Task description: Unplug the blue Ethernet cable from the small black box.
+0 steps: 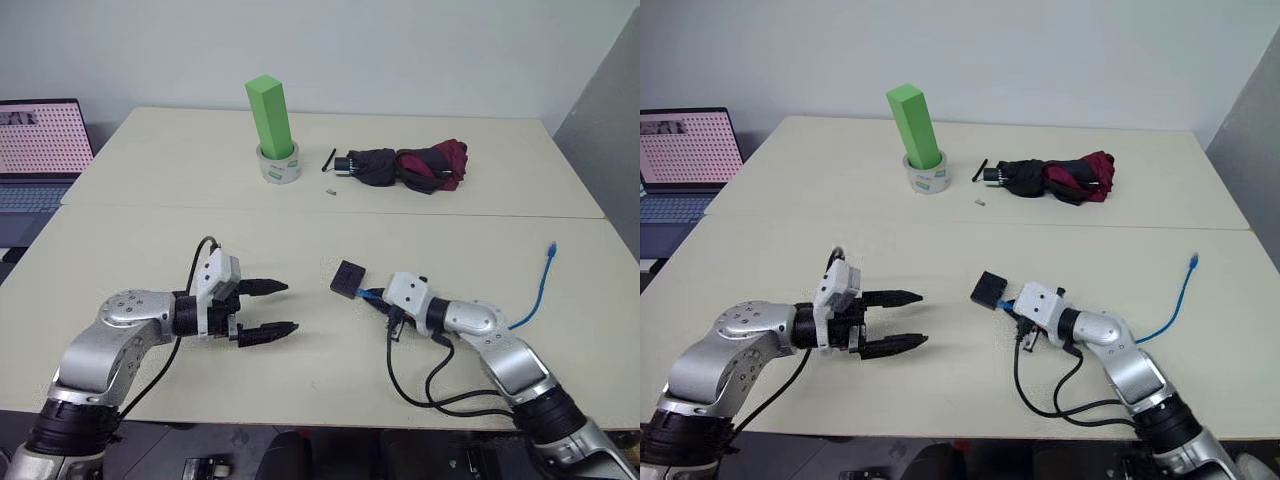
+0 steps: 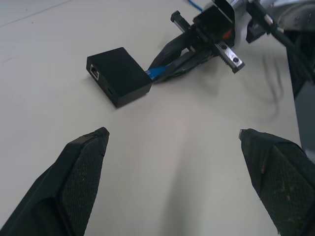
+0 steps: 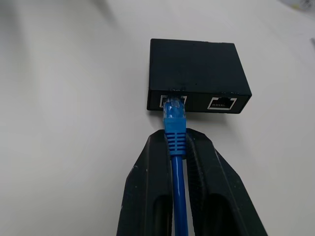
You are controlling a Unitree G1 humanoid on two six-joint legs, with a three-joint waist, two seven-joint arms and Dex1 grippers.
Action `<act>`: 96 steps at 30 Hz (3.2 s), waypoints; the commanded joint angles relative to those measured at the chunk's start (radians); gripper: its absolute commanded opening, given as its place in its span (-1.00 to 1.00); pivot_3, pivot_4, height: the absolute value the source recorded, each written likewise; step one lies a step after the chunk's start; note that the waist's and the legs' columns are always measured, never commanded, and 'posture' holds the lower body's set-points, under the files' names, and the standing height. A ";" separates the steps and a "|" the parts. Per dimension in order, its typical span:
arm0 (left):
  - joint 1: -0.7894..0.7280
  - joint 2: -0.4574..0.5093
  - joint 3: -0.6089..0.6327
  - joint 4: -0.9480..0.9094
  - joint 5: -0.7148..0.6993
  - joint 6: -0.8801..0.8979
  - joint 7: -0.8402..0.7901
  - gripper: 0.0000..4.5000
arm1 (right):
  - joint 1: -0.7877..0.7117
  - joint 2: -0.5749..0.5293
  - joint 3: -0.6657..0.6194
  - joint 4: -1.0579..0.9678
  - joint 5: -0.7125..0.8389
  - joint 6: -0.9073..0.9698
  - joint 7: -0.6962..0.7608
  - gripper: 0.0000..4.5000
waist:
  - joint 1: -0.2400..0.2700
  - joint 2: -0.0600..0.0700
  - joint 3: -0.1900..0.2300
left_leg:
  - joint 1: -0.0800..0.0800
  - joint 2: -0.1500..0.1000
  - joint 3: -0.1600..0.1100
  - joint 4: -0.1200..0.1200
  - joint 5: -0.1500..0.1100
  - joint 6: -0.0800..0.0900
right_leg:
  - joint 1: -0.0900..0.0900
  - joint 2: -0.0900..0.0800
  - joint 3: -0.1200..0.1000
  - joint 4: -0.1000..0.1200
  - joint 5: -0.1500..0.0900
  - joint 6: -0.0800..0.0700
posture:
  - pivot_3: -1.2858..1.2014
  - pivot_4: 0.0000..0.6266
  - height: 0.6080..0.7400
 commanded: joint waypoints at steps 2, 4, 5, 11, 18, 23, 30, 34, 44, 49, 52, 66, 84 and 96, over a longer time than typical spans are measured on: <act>-0.078 -0.044 0.046 0.048 -0.123 0.131 0.027 1.00 | -0.043 -0.062 -0.032 -0.039 -0.091 -0.251 -0.023 -0.94 | -0.001 0.000 0.000 | 0.000 0.000 0.000 0.000 0.000 0.000 | 0.000 0.000 0.000 0.000 0.000 0.000 | 0.03 -0.52 1.00; -0.104 -0.062 0.032 0.052 -0.140 0.160 0.027 1.00 | -0.056 -0.085 -0.033 -0.032 -0.121 -0.342 -0.026 -0.94 | -0.001 0.000 0.000 | 0.000 0.000 0.000 0.000 0.000 0.000 | 0.000 0.000 0.000 0.000 0.000 0.000 | 0.03 -0.52 1.00; -0.115 -0.070 0.028 0.055 -0.146 0.171 0.028 1.00 | -0.062 -0.094 -0.032 -0.028 -0.133 -0.378 -0.027 -0.94 | -0.002 0.000 0.000 | 0.000 0.000 0.000 0.000 0.000 0.000 | 0.000 0.000 0.000 0.000 0.000 0.000 | 0.03 -0.52 1.00; -0.185 -0.149 -0.016 0.095 -0.130 0.188 0.053 1.00 | -0.102 -0.119 -0.020 0.013 -0.196 -0.586 -0.042 -0.94 | 0.000 0.000 0.000 | 0.000 0.000 0.000 0.001 0.000 0.000 | 0.000 0.000 0.000 0.000 0.000 0.000 | 0.03 -0.52 1.00; -0.211 -0.193 -0.030 0.114 -0.137 0.211 0.054 1.00 | -0.116 -0.106 -0.023 0.035 -0.208 -0.660 -0.033 -0.94 | -0.001 0.000 0.000 | 0.000 0.000 0.001 0.001 0.000 -0.001 | 0.000 0.000 0.001 0.000 0.000 0.000 | 0.03 -0.52 1.00; -0.222 -0.199 -0.027 0.136 -0.137 0.217 0.033 0.60 | -0.120 -0.097 -0.025 0.044 -0.214 -0.681 -0.031 -0.94 | -0.001 0.000 0.000 | 0.000 0.000 0.001 0.001 0.000 -0.001 | 0.000 0.000 0.001 0.000 0.000 0.000 | 0.03 -0.52 1.00; -0.227 -0.200 -0.046 0.151 -0.114 0.203 0.016 -0.03 | -0.122 -0.082 -0.019 0.045 -0.226 -0.697 -0.035 -0.94 | 0.000 0.000 0.000 | 0.000 0.000 0.001 0.001 0.000 -0.001 | 0.000 0.000 0.000 0.000 0.000 0.000 | 0.03 -0.52 1.00; -0.227 -0.204 -0.063 0.161 -0.090 0.187 0.021 -0.40 | -0.118 -0.076 -0.011 0.044 -0.231 -0.695 -0.025 -0.94 | 0.000 0.000 0.000 | 0.000 0.000 0.001 0.001 0.000 -0.001 | 0.000 0.000 0.000 0.000 0.000 0.000 | 0.03 -0.52 1.00; -0.214 -0.196 -0.068 0.167 -0.066 0.170 -0.001 -0.65 | -0.116 -0.110 0.005 0.027 -0.217 -0.691 0.052 -0.63 | 0.000 0.000 0.000 | 0.000 0.000 0.001 0.001 0.000 -0.001 | 0.000 0.000 0.001 0.000 0.000 0.000 | 0.03 -0.52 1.00; -0.219 -0.198 -0.065 0.167 -0.055 0.150 -0.009 -0.65 | -0.088 -0.154 -0.039 -0.059 -0.088 -0.592 0.138 -0.16 | 0.000 0.000 0.000 | 0.000 0.000 0.001 0.001 0.000 -0.001 | 0.000 0.000 0.000 0.000 0.000 0.000 | 0.03 -0.52 1.00; -0.232 -0.200 -0.073 0.134 -0.065 0.147 -0.022 -0.65 | -0.046 -0.189 -0.095 -0.178 0.084 -0.394 0.199 0.11 | 0.001 0.000 0.000 | 0.000 0.000 0.000 0.001 0.000 -0.001 | 0.000 0.000 0.000 0.000 0.000 0.000 | 0.03 -0.52 1.00; -0.241 -0.154 -0.105 0.052 -0.086 0.157 -0.142 -0.65 | -0.021 -0.134 -0.292 -0.399 0.893 0.640 0.075 0.44 | 0.001 0.000 0.000 | -0.001 0.000 -0.001 0.001 0.000 0.000 | 0.001 0.000 0.000 -0.001 0.000 0.000 | 0.03 -0.52 1.00; -0.240 -0.164 -0.098 0.029 -0.091 0.162 -0.136 -0.65 | -0.079 -0.061 -0.264 -0.331 0.931 0.748 0.046 0.44 | 0.001 0.000 0.000 | -0.001 0.000 -0.001 0.001 0.000 0.000 | 0.001 0.000 0.000 -0.002 0.000 0.000 | 0.03 -0.52 1.00; -0.221 -0.168 -0.106 0.018 -0.080 0.147 -0.137 -0.65 | -0.091 -0.058 -0.262 -0.321 0.928 0.761 0.059 -0.45 | 0.000 0.000 0.000 | -0.001 0.000 -0.001 0.001 0.000 0.000 | 0.001 0.000 0.000 -0.002 0.000 0.000 | 0.03 -0.52 1.00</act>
